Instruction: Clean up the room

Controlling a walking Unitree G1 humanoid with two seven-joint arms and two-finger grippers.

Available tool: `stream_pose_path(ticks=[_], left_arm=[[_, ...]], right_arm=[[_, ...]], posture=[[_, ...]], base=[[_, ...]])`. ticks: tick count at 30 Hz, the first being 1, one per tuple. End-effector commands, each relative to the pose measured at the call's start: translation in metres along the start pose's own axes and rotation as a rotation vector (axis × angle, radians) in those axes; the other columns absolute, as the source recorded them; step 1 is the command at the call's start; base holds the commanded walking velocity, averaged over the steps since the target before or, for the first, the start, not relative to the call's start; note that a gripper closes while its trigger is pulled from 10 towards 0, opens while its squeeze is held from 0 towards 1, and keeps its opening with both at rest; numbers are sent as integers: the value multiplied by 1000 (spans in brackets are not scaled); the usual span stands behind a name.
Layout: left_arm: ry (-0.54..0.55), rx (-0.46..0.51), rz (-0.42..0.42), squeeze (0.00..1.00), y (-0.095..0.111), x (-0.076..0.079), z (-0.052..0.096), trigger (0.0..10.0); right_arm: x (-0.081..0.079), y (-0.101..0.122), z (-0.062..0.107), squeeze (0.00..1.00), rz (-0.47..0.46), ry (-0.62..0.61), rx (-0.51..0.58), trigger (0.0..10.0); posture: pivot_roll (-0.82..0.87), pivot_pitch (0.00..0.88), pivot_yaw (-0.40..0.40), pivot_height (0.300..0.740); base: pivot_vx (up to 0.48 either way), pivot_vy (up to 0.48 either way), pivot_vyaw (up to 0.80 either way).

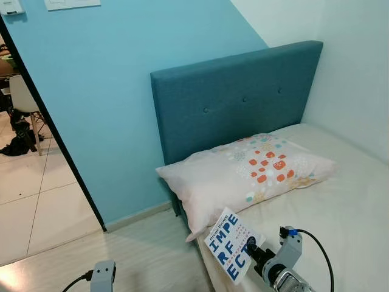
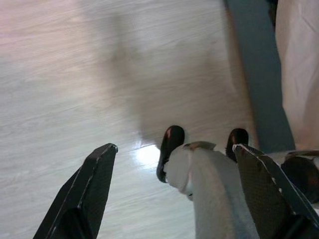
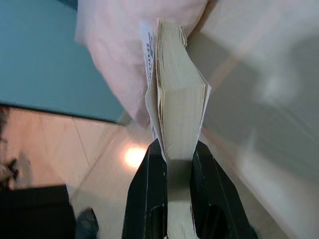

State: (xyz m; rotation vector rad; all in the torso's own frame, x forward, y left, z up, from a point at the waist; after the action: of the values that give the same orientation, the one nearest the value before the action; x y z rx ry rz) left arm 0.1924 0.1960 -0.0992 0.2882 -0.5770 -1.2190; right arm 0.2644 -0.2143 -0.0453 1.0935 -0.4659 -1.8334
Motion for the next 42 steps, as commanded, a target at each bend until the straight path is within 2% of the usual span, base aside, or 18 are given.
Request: stream_pose_path(ticks=[1,9,12,15,16,19,21,22,27,28,33,37,39,42], left_arm=[[21,4,-19,0,2,-12,4,10000],[-27,71,-3,0,20,-11,4,10000],[-52,103,-3,0,32,-7,3,10000],[-56,108,-5,0,33,-7,4,10000],[-64,117,-7,0,35,-8,4,10000],[-66,119,-7,0,35,-9,5,10000],[-66,117,-9,0,33,-14,7,10000],[-58,105,-14,0,28,-20,9,10000],[-47,87,-19,0,20,-28,12,10000],[-43,73,-24,0,14,-33,14,10000],[-42,62,-27,0,10,-37,17,10000],[-43,54,-32,0,7,-40,18,10000],[-45,53,-34,0,6,-40,18,10000],[-49,52,-38,0,6,-41,19,10000]], right_arm=[[-8,15,-4,0,-14,38,56,10000],[1,24,-2,0,-6,10,67,10000],[14,31,2,0,0,-46,56,10000],[17,33,3,0,19,-54,51,10000],[23,44,6,0,39,-73,72,10000],[26,48,7,0,40,-81,84,10000],[33,67,11,0,14,-108,161,10000],[38,84,15,0,-10,-125,229,10000],[42,98,18,0,-30,-147,283,10000],[46,105,21,0,-61,-167,318,10000],[51,115,25,0,-104,-194,357,10000],[51,111,23,0,-71,-206,290,10000],[51,103,21,0,-12,-213,220,10000],[53,99,22,0,43,-238,177,10000]], posture=[[86,0,92,650],[116,0,113,615],[127,0,118,610],[134,0,122,610],[141,0,126,610],[141,0,126,610],[153,6,134,610],[159,19,139,610],[163,26,142,610],[174,40,146,610],[182,53,150,610],[190,63,152,610],[192,66,151,610],[198,80,155,610]], base=[[0,0,0],[0,0,0],[0,0,0],[0,0,0],[0,0,0],[0,0,0],[0,0,0],[0,0,0],[0,0,0],[0,0,0],[0,0,0],[0,0,0],[0,0,0],[0,0,0]])
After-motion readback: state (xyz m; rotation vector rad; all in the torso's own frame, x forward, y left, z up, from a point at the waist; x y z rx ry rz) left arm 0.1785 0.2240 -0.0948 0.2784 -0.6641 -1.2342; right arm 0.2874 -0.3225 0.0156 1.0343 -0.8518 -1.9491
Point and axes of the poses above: a point about 5 cm out from each wrist's last joint towards the gripper, its own z axis pointing back from the gripper into the wrist, its own y axis along the axis of the wrist's last joint, x = y × z, the point moved 2 cm from there along -z, pointing out of the wrist towards the gripper, and after that the axes turned 9 degrees about z, right-handed, at the moved point
